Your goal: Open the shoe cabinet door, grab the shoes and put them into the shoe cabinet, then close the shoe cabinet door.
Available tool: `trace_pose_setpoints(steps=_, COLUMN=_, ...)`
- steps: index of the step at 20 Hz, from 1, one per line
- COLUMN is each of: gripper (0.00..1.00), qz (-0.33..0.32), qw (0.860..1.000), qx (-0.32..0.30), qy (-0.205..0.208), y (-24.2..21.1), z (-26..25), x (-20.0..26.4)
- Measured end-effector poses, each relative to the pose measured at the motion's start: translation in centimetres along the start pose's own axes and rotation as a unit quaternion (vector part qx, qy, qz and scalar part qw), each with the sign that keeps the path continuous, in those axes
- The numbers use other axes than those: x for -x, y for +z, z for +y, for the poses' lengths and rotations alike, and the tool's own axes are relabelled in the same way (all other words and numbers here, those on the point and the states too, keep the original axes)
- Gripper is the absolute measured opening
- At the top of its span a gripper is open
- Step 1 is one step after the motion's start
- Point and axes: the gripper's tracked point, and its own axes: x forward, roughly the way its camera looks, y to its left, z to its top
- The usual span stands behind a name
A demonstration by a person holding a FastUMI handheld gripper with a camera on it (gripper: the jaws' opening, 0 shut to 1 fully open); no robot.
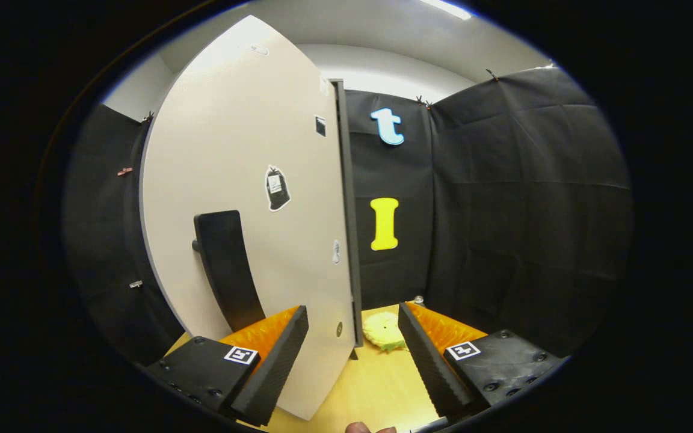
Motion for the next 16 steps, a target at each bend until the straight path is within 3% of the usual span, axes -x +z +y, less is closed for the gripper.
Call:
trace_pose_setpoints(steps=8, gripper=0.98, qz=0.02, qw=0.998, qx=-0.016, qy=0.063, y=-1.0, z=8.5, x=-2.8)
trace_pose_setpoints(steps=16, gripper=0.98, qz=0.01, qw=0.998, qx=-0.01, qy=0.064, y=-0.5, z=8.5, x=-3.0)
